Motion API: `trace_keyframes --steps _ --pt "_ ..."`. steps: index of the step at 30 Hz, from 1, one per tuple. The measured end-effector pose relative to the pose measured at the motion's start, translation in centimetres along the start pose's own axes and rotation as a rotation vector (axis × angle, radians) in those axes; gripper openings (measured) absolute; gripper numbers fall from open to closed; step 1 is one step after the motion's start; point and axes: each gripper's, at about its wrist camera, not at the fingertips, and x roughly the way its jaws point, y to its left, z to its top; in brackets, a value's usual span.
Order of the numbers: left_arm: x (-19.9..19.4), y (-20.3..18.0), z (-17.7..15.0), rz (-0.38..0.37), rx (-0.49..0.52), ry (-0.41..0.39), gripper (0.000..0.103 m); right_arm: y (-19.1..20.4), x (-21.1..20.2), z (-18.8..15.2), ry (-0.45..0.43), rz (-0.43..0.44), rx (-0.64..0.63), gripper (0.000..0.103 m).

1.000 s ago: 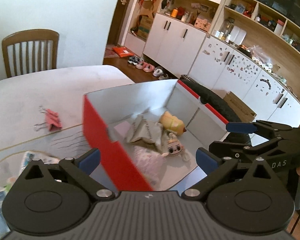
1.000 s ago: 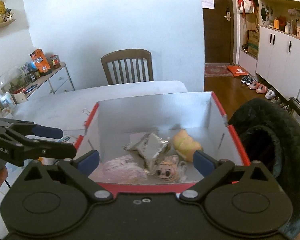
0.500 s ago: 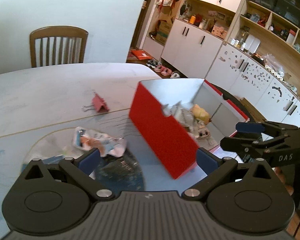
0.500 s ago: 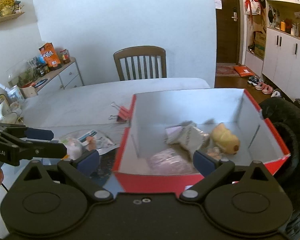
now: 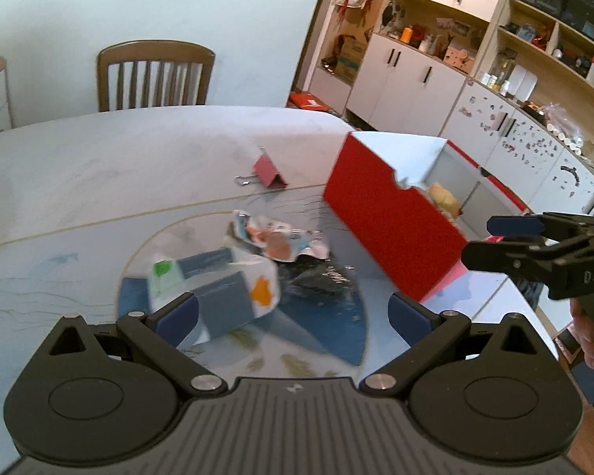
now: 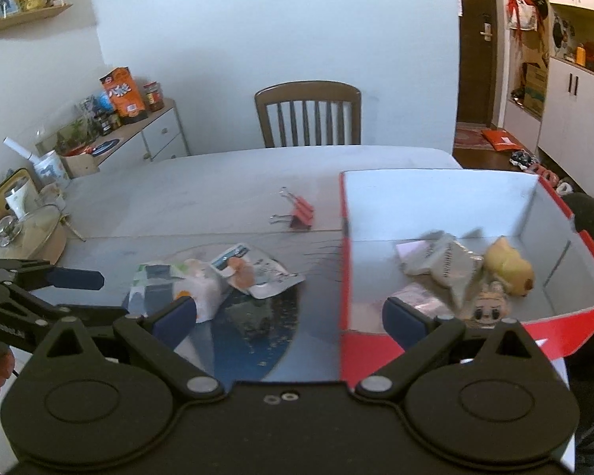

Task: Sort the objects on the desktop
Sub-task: 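Move both grippers back over the bread bag and dark snack bag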

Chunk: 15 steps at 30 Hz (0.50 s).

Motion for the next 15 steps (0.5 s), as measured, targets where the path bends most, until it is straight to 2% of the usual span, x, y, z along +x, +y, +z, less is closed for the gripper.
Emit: trace_keyframes --steps 7,15 --pt "1.0 2.2 0.2 0.034 -0.007 0.010 0.102 2.8 2.1 -0.3 0.035 0.015 -0.042 0.100" --pt "3.3 3.8 1.7 -0.011 0.197 0.038 0.102 4.7 4.2 -0.4 0.085 0.045 -0.092 0.099"
